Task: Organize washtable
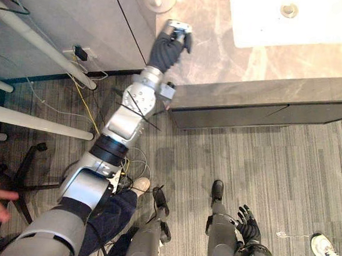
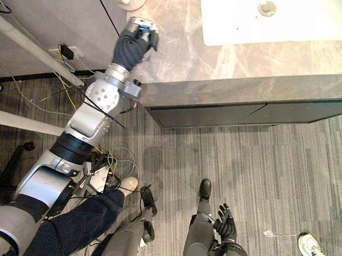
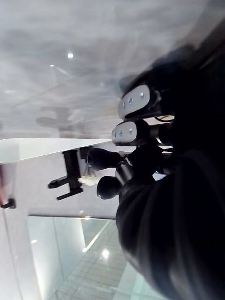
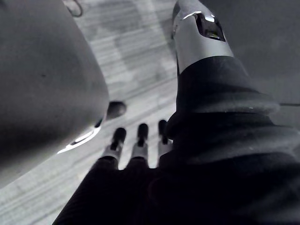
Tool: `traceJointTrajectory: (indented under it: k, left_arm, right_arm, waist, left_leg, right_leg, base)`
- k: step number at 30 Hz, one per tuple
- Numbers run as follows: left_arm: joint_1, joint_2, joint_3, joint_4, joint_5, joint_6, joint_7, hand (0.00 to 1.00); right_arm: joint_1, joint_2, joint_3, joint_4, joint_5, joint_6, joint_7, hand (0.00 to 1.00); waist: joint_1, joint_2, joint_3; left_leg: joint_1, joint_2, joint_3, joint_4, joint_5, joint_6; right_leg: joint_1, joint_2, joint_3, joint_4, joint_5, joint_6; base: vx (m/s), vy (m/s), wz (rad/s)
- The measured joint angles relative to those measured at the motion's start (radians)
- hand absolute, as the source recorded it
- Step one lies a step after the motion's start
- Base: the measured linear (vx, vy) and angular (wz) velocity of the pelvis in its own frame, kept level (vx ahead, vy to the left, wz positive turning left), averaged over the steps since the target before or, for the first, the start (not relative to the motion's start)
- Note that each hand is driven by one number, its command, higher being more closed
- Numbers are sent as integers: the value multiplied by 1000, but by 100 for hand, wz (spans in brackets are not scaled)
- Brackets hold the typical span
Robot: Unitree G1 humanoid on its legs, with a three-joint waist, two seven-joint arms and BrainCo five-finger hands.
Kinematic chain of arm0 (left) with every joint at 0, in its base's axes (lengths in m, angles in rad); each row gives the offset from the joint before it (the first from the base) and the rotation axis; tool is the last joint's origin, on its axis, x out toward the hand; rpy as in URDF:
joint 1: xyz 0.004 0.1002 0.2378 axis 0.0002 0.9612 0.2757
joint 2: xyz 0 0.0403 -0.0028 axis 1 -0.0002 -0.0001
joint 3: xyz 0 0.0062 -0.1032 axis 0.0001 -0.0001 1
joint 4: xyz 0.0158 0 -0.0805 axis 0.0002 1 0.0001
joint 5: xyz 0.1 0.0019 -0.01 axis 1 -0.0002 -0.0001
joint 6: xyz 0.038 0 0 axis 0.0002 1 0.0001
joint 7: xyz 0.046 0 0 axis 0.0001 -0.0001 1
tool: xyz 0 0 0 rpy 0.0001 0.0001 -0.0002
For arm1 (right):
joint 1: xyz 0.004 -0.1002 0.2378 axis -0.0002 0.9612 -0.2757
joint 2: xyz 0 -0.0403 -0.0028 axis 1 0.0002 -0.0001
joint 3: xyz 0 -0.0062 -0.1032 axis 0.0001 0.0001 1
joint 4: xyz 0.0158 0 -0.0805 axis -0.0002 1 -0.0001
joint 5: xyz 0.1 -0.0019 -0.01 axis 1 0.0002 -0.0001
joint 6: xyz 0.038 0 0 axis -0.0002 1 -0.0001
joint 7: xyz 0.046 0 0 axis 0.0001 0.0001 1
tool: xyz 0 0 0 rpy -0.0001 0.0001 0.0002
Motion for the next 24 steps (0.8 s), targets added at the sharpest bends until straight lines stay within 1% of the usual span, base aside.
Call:
traceJointTrajectory:
  k: [2,3,4,6,10,12,15,19,23,24]
  left_arm:
    - [-19,33,33,49,0,1,5,100]
    - [-45,55,44,96,0,12,15,100]
    - [-62,68,45,127,0,19,19,100]
    - [-122,110,46,252,2,43,21,100]
    - [-236,148,47,400,3,64,23,100]
    - [-258,159,52,417,3,64,23,100]
    - [-278,165,93,421,3,64,23,100]
    - [-278,165,93,421,0,64,22,100]
    - [-291,151,90,421,-11,64,22,100]
    - [-304,144,89,421,-18,64,22,100]
  right_arm:
    - [0,0,1,-1,0,0,0,0]
    - [0,-2,3,-1,0,2,0,0]
    - [0,-6,4,-2,0,2,1,0]
    - [0,-7,8,-5,0,2,1,0]
    - [1,-8,29,-21,0,2,2,0]
    - [2,-8,34,-29,0,1,2,0]
    - [8,-8,56,-61,2,0,5,0]
    - [12,-7,72,-88,2,-2,16,0]
    - [29,-7,81,-104,7,-3,20,0]
    - [35,-8,81,-104,24,-3,20,0]
  waist:
    - [1,0,-1]
    - [2,-1,-4]
    - [1,0,-4]
    - [-1,-2,-5]
    - [-5,-3,-5]
    - [-5,-4,-5]
    - [-3,-17,-5]
    - [-1,-32,-3]
    - [1,-37,-3]
    - [2,-39,-3]
  left_leg:
    - [-5,1,1,2,0,0]
    - [-12,0,3,2,0,0]
    - [-15,0,4,2,0,0]
    - [-26,0,15,3,1,2]
    - [-33,2,23,3,3,4]
    - [-33,3,25,3,3,4]
    - [-32,12,32,6,2,3]
    - [-32,18,38,9,2,3]
    - [-33,19,40,10,2,3]
    - [-33,19,40,10,2,3]
  right_leg:
    - [-5,0,3,0,1,0]
    - [-14,0,7,1,3,1]
    - [-17,0,8,1,5,1]
    - [-34,0,19,1,11,-1]
    - [-43,2,25,1,15,-5]
    - [-44,4,26,1,16,-6]
    - [-45,8,34,1,17,-7]
    - [-47,10,39,1,18,-10]
    - [-48,10,40,1,19,-10]
    - [-48,10,39,1,19,-10]
  base:
    - [0,0,0]
    - [-16,2,-4]
    - [-13,5,-7]
    - [-7,6,-11]
    - [20,-1,-4]
    - [23,-6,-3]
    - [10,-9,-6]
    - [-13,-13,-4]
    - [-6,1,-1]
    - [0,0,0]
